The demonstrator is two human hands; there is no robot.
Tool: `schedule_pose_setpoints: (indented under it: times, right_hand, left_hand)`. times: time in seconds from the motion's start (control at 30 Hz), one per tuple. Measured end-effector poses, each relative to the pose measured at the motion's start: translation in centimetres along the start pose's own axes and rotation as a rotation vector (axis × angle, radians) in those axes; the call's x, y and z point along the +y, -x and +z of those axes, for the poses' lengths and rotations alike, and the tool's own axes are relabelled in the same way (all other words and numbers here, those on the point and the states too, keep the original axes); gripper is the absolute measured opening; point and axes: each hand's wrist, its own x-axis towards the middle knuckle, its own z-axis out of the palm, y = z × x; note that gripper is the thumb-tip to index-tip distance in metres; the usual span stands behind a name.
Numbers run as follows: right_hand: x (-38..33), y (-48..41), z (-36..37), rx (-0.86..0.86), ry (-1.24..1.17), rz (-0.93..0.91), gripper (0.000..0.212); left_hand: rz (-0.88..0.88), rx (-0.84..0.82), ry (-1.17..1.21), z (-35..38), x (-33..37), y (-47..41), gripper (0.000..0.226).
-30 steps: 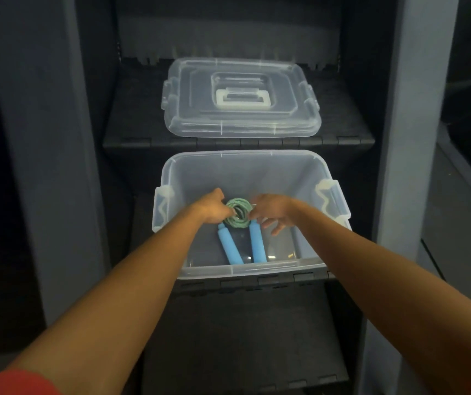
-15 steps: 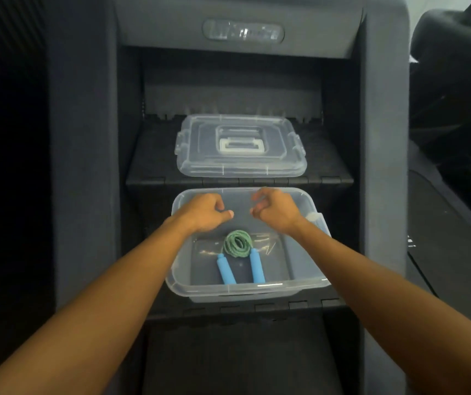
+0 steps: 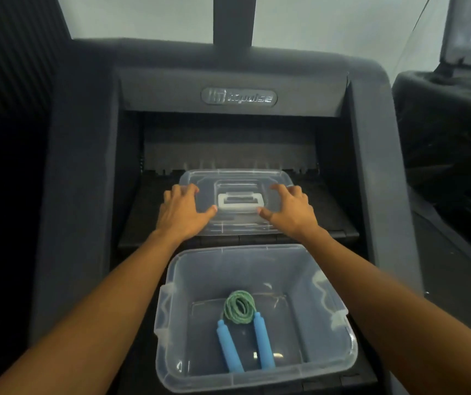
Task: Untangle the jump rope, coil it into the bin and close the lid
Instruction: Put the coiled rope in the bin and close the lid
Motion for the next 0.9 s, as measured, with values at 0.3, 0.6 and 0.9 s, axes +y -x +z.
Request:
schedule_pose_setpoints:
  times: [0.3,0.6,0.9]
  right_hand:
    - [2.1,-4.6,0.9,-0.130,-0.008,0.238,0.107]
    - [1.1,-5.9,0.9,-0.010,-0.105,0.349,0.104]
    - [0.4,-3.9,1.4,0.045,-0.124,0.416,0.107]
  left_hand:
    - [-0.176,-0.132,0.074,3.4,-2.6,-3.7,0.089]
    - [-0.274,-0.026,0.462,2.8,-1.9,-3.9,0.077]
    - [-0.436,0.089,0.883,1.4,-1.7,-3.3,0.076]
